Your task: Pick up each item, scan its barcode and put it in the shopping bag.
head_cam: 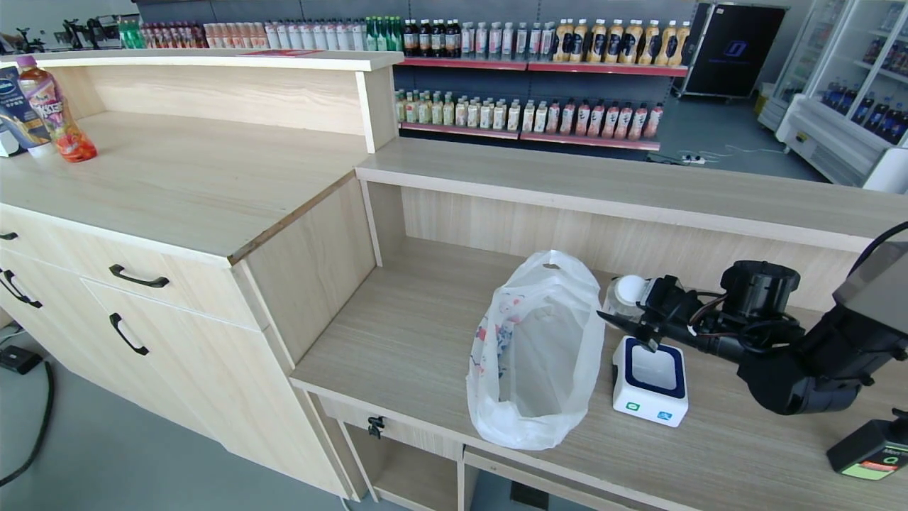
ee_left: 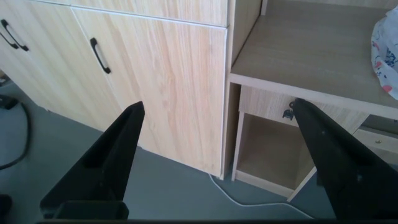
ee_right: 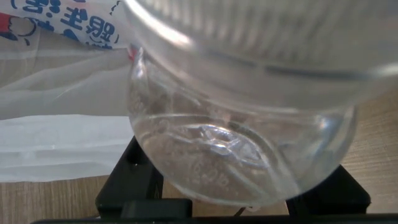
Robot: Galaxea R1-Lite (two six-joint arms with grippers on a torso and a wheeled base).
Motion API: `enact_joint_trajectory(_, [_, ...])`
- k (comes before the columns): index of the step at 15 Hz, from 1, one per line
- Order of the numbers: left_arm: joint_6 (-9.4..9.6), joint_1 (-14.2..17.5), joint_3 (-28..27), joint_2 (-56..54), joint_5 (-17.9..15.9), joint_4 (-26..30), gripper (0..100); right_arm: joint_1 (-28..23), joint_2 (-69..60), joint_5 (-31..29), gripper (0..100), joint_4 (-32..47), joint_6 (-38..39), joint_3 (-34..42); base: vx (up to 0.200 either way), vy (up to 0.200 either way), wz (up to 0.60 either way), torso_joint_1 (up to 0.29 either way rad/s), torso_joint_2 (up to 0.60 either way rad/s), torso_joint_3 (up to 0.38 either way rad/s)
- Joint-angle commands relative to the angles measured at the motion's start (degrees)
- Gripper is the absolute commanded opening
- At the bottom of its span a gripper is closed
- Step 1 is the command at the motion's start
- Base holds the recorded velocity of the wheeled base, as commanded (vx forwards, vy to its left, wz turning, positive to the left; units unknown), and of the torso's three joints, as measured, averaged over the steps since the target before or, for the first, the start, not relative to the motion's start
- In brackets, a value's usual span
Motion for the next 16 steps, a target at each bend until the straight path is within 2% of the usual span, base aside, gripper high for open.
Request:
enact_joint_trajectory(1, [-0.03, 0.0, 0.0, 0.0, 0.0, 0.0, 100, 0.1, -0.1, 0.0, 0, 0.0, 0.0, 0.0, 0.0, 0.0, 0.0, 0.0, 0.0, 0.0])
enact_joint_trajectory(9, [-0.03, 0.0, 0.0, 0.0, 0.0, 0.0, 100, -1.1, -3.8, -0.3, 0, 1.9, -0.6, 1.3, 0.0, 0.0, 0.0, 0.0, 0.0, 0.0])
enact_joint_trajectory(13, [-0.03, 0.0, 0.0, 0.0, 0.0, 0.0, 100, -2.6, -5.1, -0.3, 0, 6.3, -5.2, 1.6, 0.0, 0.0, 0.0, 0.0, 0.0, 0.0])
enact_joint_trajectory(16, [-0.03, 0.0, 0.0, 0.0, 0.0, 0.0, 100, -3.1, -5.9, -0.3, 0, 6.9, -5.1, 1.3, 0.0, 0.0, 0.0, 0.0, 0.0, 0.0])
